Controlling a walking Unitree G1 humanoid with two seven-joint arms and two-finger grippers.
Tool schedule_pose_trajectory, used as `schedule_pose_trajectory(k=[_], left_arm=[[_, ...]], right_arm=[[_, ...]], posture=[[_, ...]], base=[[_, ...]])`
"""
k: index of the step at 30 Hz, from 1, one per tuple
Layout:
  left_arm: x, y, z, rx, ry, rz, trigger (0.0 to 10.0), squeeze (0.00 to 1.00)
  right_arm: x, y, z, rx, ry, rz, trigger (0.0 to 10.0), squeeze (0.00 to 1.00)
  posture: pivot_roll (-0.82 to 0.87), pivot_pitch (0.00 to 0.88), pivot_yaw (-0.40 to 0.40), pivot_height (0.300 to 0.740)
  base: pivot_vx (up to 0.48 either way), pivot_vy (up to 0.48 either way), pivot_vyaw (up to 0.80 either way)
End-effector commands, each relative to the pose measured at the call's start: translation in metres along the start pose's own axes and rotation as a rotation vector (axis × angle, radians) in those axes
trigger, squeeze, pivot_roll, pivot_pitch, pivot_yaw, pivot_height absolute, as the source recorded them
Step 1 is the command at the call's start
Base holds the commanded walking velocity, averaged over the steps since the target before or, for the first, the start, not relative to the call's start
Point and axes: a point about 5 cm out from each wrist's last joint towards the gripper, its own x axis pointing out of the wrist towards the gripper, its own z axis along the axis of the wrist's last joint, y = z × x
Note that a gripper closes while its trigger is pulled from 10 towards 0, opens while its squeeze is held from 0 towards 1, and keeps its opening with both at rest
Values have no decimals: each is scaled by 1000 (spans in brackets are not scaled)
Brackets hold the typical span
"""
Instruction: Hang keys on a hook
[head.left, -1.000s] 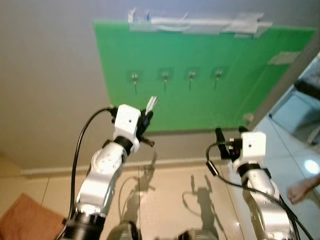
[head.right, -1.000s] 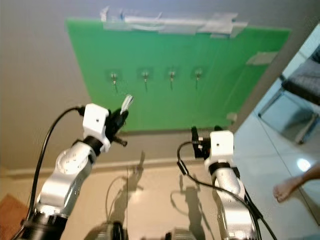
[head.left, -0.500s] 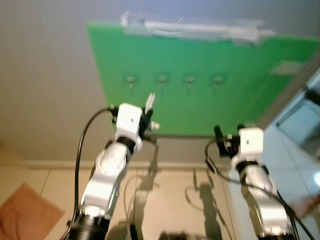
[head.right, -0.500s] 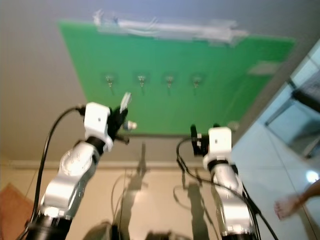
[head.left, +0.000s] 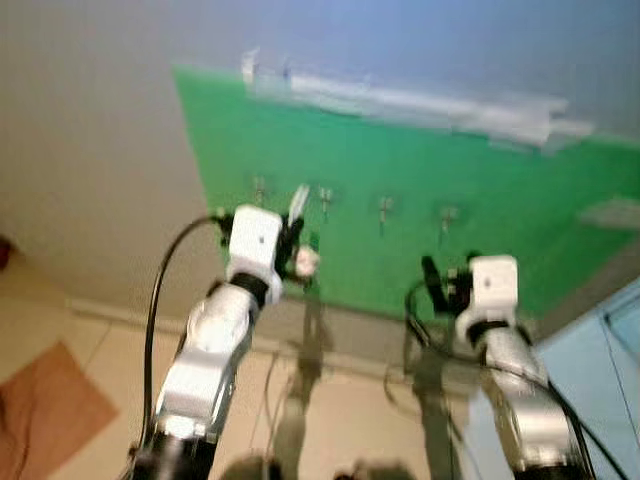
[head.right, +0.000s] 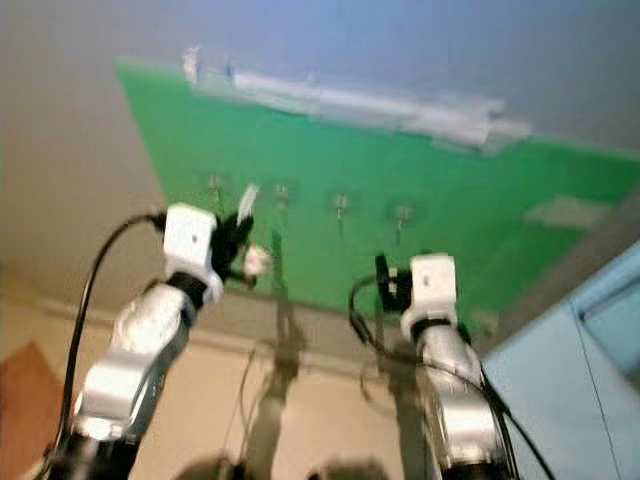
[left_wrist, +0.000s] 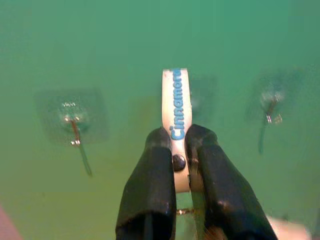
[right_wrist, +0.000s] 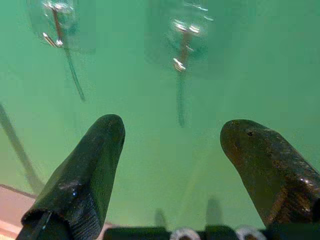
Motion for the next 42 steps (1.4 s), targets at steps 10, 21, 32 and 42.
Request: schedule_pose_trajectory(k=[10,21,32,42], left_arm=[[22,-19,8,-106,37,-149,0,0],[67,-2,17,-251,1,-109,0,0],[71,4,13,-328,-34,-69,0,0],[42,-44,21,-94,-95,-244,0,0]], right_arm=[[-10,2,-6,1,32,25,10000,157],[-38,-28,-10,-71,92,-2,10000,157],[-42,-31,-9,-75,105,-21,10000,157],[-45,-25,-19,-61,126,-33,10000,165]], posture=[[-103,162,-75,740],[-208,190,-124,740],[-223,172,-107,740],[-191,139,-66,740]], base=[[0,0,0],[0,0,0],[0,0,0],[0,0,0]])
